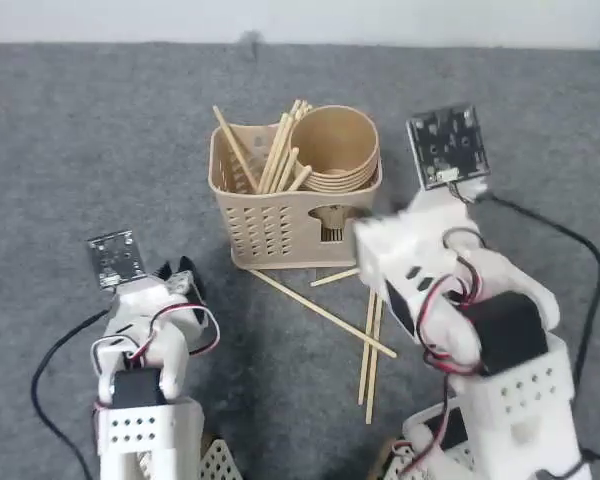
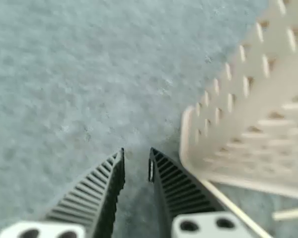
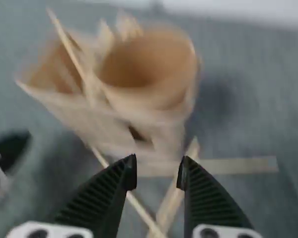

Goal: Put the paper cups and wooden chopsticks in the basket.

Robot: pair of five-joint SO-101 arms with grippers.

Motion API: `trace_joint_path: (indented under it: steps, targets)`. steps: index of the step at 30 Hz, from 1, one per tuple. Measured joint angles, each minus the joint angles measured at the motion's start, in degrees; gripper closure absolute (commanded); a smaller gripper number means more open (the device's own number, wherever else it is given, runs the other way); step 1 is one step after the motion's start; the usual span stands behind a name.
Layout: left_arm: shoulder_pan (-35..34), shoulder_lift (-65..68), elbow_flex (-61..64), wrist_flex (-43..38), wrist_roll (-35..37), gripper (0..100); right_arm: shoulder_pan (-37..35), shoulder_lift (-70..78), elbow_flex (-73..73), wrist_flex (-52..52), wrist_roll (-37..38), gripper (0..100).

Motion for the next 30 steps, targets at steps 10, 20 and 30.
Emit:
trace_joint_path:
  steps: [10,20,30]
  targets:
    - [7.1,0.0,-1.7,3.6,0.6,92,20.1,-1.2,30.2,1.1,17.9,90.0]
    - [12.8,7.2,-1.8,2.8,2.7,92,21.9,-1.2,47.8,-17.8,30.3,92.4]
    - [4.0,30.5,-10.4,-4.6,5.6,92,-4.0,-1.2,47.8,-23.5,30.6,91.8]
